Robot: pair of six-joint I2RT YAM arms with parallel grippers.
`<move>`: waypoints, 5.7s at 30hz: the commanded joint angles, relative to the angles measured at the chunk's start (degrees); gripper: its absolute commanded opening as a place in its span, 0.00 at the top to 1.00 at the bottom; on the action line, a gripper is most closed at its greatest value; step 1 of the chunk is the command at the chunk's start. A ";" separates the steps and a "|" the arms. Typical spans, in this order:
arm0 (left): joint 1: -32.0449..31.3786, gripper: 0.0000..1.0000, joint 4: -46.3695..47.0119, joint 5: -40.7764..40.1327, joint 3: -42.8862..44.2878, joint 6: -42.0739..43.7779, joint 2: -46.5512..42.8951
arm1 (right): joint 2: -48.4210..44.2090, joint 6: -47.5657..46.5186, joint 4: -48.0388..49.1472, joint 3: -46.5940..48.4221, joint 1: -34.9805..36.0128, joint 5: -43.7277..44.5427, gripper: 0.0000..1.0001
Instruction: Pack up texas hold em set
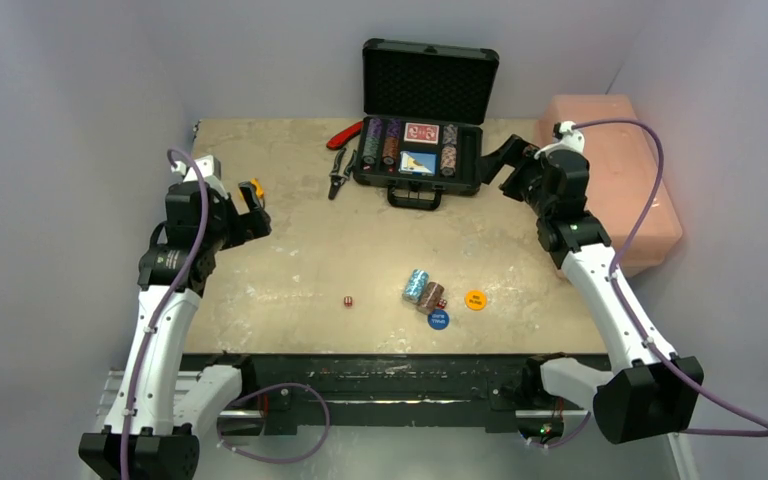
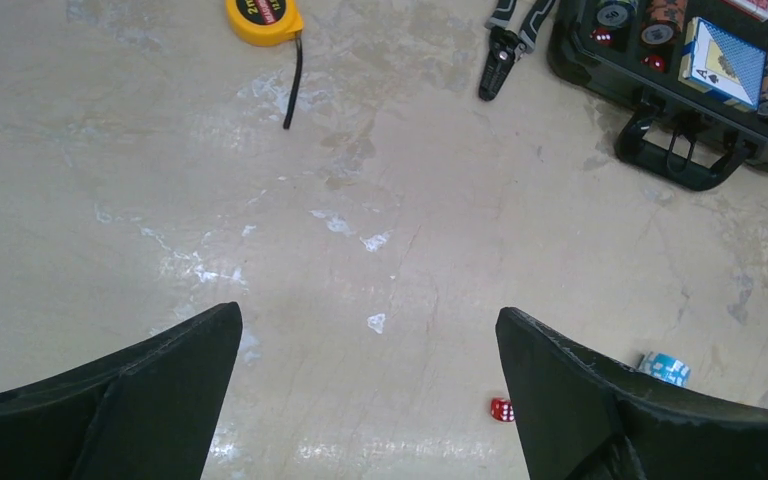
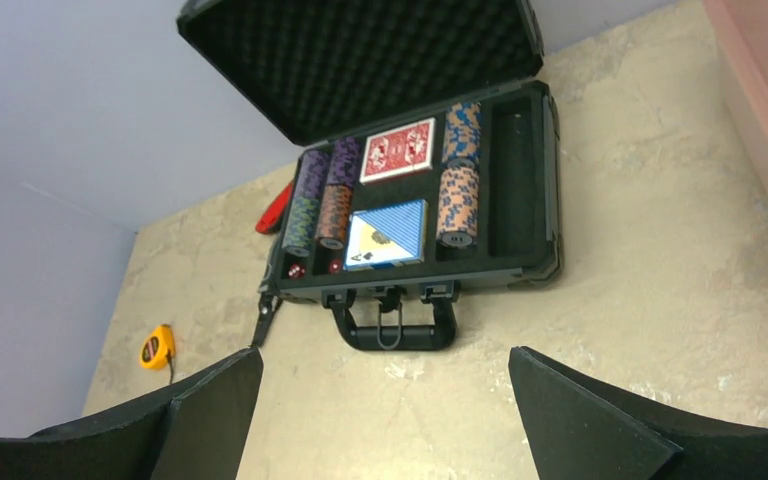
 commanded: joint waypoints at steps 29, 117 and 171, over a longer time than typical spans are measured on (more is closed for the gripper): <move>0.20 0.01 2.36 3.03 2.12 1.74 -0.69 | -4.04 -1.92 -27.86 0.28 1.07 -0.30 0.01; -6.73 0.02 -2.48 0.40 0.00 3.56 -0.56 | 20.10 -47.75 -15.89 -3.75 32.43 -12.75 0.01; -9.60 0.02 -2.78 -1.42 -0.27 4.28 -0.23 | 26.84 -46.29 -14.75 -1.19 33.33 -9.57 0.51</move>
